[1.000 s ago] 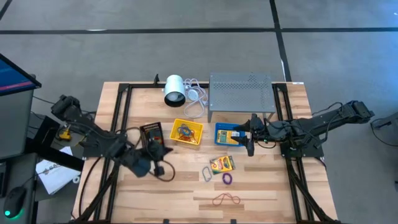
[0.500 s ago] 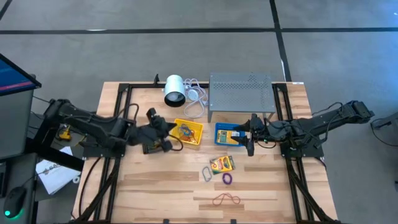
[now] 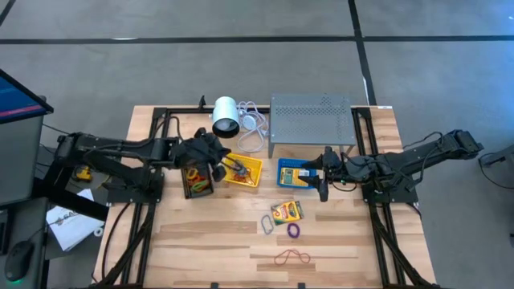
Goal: Pick & Place Office Desk Supplies
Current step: Put the yellow rubber band into the yellow bin, then put the crayon box into the blue bin
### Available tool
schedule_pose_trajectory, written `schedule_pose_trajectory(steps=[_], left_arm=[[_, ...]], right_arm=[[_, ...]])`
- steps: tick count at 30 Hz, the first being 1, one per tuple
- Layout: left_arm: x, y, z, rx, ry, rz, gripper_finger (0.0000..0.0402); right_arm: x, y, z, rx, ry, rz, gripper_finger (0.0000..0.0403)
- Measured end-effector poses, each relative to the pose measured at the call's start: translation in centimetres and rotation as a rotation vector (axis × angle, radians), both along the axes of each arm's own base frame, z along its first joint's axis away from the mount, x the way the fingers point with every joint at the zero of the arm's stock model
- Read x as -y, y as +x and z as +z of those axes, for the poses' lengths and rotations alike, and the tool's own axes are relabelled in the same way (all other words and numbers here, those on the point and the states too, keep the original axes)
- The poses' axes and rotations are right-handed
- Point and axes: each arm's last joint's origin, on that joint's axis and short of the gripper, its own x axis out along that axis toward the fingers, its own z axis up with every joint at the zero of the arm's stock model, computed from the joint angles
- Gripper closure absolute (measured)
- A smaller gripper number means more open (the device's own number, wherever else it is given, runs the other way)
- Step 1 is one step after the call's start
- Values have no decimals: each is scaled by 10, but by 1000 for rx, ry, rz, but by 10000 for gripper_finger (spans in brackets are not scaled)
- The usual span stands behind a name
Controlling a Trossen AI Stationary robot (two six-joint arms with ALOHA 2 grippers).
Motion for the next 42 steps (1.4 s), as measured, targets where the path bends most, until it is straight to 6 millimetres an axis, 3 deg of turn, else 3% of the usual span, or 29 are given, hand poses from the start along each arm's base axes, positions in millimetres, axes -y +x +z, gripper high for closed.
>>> schedule_pose_trajectory(steps=[10, 30, 36, 42], left_arm=[[-15, 9, -16, -91, -19, 15, 401], [-19, 33, -48, -197, -69, -21, 398], [-17, 33, -48, -211, -81, -92, 372], [-17, 34, -48, -214, -87, -123, 315]], right_arm=[[0, 0, 0, -1, -1, 0, 186], [0, 0, -1, -8, -4, 0, 186], [0, 0, 0, -6, -2, 0, 186], [0, 0, -1, -2, 27, -9, 186]])
